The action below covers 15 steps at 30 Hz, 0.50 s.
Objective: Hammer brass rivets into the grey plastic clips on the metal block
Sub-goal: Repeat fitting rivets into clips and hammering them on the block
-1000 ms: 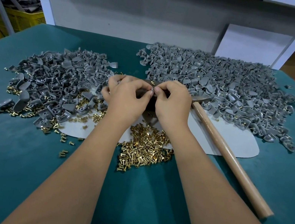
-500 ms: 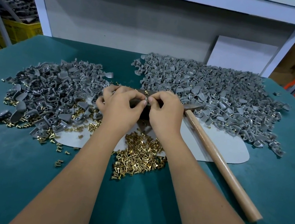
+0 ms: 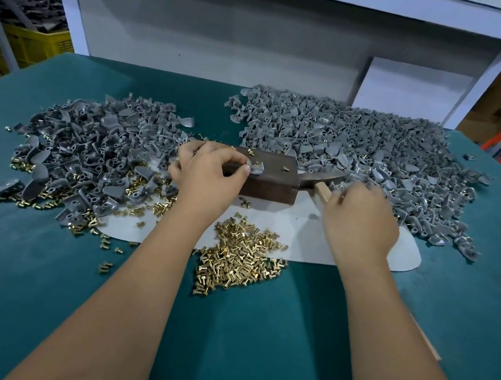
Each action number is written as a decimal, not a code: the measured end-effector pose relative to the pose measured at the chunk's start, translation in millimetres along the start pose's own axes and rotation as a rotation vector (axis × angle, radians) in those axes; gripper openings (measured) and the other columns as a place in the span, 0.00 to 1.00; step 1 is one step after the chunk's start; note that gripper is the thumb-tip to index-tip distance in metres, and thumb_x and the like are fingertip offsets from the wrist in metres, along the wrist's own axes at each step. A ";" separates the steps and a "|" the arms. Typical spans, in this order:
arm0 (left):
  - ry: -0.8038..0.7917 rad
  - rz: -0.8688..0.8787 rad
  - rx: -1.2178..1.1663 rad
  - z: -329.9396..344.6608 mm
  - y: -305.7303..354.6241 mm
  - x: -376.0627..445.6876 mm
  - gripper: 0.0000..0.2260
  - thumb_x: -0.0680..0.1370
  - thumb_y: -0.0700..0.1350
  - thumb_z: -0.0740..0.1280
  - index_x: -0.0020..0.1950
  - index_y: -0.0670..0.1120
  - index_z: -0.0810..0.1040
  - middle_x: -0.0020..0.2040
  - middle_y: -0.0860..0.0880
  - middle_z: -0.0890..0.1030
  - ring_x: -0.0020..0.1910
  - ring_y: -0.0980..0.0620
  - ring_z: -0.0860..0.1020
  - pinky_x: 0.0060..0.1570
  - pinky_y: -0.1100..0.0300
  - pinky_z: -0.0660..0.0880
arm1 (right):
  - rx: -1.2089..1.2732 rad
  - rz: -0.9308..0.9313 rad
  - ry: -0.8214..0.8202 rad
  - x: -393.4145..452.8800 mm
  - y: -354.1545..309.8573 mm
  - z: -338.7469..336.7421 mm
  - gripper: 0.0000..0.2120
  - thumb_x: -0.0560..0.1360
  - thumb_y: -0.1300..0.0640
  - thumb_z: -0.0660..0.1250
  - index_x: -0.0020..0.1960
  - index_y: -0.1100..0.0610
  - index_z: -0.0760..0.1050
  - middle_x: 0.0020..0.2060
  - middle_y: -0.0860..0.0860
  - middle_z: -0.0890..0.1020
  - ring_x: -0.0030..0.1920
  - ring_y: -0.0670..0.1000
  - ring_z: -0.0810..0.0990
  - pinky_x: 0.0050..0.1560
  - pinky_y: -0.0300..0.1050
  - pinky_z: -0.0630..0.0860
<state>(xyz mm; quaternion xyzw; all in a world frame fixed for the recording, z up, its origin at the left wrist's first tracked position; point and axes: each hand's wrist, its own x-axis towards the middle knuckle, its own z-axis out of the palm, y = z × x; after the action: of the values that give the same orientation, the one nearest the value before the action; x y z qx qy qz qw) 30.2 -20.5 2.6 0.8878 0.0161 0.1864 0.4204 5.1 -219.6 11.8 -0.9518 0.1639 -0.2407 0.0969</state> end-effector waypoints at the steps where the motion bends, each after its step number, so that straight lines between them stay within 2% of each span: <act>1: 0.000 0.000 0.003 0.3 -0.1 0.1 0.05 0.78 0.55 0.68 0.49 0.57 0.82 0.62 0.60 0.77 0.70 0.51 0.58 0.68 0.46 0.53 | -0.044 0.013 -0.073 -2.2 3.4 -1.3 0.15 0.78 0.50 0.59 0.51 0.61 0.77 0.49 0.59 0.77 0.50 0.61 0.76 0.40 0.46 0.66; 4: 0.003 0.009 0.013 0.5 -0.9 0.3 0.05 0.77 0.56 0.68 0.48 0.58 0.82 0.62 0.59 0.77 0.69 0.50 0.58 0.66 0.47 0.53 | -0.100 -0.026 -0.168 -5.6 -1.0 -1.1 0.15 0.77 0.49 0.64 0.51 0.61 0.77 0.50 0.59 0.78 0.51 0.61 0.77 0.40 0.46 0.66; 9: 0.023 0.030 0.035 2.2 -1.6 -0.7 0.05 0.77 0.56 0.68 0.47 0.57 0.82 0.61 0.59 0.77 0.68 0.50 0.59 0.64 0.47 0.54 | -0.019 -0.006 -0.225 -1.5 -6.4 -3.6 0.14 0.79 0.51 0.61 0.53 0.62 0.72 0.49 0.59 0.79 0.49 0.61 0.77 0.39 0.46 0.65; 12: 0.039 0.038 0.092 3.4 -0.4 -1.2 0.04 0.77 0.56 0.67 0.46 0.59 0.80 0.60 0.60 0.77 0.67 0.50 0.60 0.64 0.47 0.53 | -0.002 0.004 -0.170 3.3 -7.1 -14.1 0.10 0.78 0.56 0.63 0.52 0.60 0.64 0.39 0.55 0.75 0.43 0.61 0.76 0.37 0.47 0.65; 15: 0.038 0.018 0.097 2.9 0.2 -1.2 0.04 0.77 0.57 0.67 0.45 0.61 0.79 0.60 0.62 0.77 0.68 0.50 0.59 0.62 0.48 0.51 | 0.082 -0.037 -0.058 4.4 -12.9 -27.1 0.11 0.77 0.56 0.63 0.49 0.56 0.60 0.32 0.49 0.70 0.32 0.56 0.71 0.29 0.44 0.60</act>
<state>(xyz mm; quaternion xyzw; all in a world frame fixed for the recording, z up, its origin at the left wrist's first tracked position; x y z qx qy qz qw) 30.1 -23.0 0.7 0.9036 0.0254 0.2060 0.3747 -1.1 -212.0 40.5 -0.9564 0.1334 -0.2214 0.1360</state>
